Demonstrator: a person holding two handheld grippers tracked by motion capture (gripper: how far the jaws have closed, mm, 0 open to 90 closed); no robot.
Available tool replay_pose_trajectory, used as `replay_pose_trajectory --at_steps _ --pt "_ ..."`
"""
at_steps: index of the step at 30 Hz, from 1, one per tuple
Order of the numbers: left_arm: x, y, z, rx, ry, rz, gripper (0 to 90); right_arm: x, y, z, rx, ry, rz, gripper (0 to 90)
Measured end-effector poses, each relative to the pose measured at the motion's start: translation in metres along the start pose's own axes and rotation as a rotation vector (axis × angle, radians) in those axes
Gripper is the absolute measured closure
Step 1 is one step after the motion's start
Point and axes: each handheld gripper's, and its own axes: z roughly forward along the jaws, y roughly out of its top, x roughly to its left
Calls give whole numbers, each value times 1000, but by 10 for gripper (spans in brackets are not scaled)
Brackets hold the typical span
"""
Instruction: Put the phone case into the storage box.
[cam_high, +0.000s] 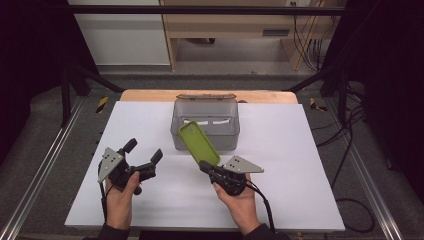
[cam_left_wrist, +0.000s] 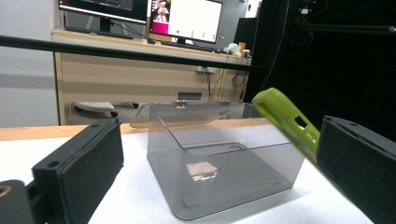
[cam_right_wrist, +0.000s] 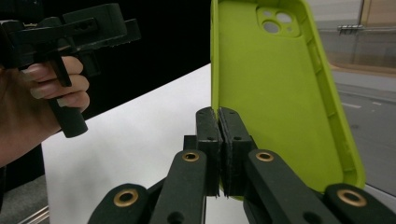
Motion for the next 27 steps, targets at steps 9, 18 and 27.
replay_pose_trajectory --at_steps 9,18,27 --pt "-14 0 -1 -5 -1 -10 4 3 -9 4 -27 31 68 883" --pt "-33 -6 2 -12 -32 -7 4 12 -13 11 -53 76 102 882" --pt "-39 -9 4 -5 -18 -44 5 22 -15 16 -61 98 106 882"
